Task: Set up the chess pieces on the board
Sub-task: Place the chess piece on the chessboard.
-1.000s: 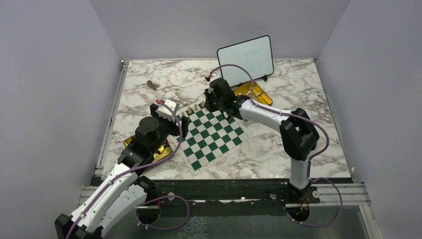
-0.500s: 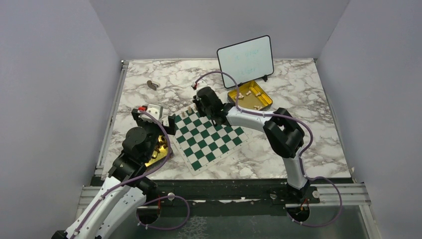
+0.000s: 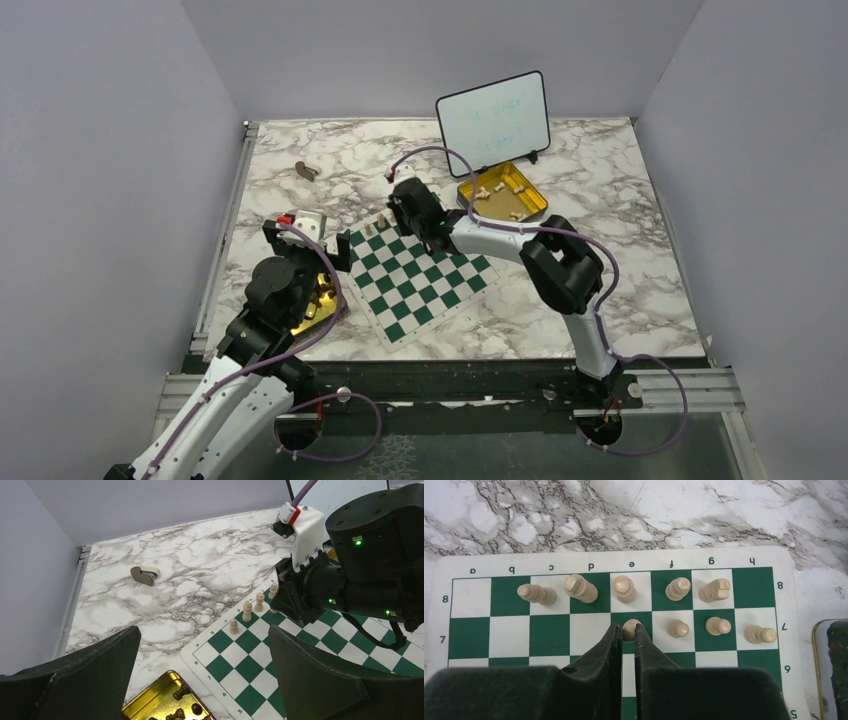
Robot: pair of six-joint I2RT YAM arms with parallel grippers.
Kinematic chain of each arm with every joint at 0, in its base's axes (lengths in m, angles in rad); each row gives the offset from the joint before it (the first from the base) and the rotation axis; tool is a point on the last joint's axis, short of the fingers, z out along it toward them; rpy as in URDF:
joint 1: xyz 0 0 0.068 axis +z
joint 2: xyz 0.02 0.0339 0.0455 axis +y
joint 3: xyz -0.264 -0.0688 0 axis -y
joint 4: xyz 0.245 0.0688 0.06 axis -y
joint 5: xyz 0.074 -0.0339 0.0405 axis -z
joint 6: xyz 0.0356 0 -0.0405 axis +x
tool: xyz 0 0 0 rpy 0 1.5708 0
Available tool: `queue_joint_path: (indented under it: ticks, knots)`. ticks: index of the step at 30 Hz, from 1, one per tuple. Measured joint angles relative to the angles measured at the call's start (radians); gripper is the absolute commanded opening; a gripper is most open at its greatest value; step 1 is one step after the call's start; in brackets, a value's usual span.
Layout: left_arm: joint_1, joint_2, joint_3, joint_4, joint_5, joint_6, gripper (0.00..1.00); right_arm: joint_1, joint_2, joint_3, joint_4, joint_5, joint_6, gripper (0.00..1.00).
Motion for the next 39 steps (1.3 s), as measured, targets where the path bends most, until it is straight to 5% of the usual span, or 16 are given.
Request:
queue_joint_path:
  ticks: [23,39]
  knots:
    - [0.0,-0.002,-0.005,-0.007,0.0,0.001,0.99,0.0,0.07,0.076,-0.091,0.009,0.042,0.14]
    - [0.0,-0.005,-0.005,-0.008,0.0,0.001,0.99,0.0,0.108,0.127,-0.159,0.018,0.075,0.33]
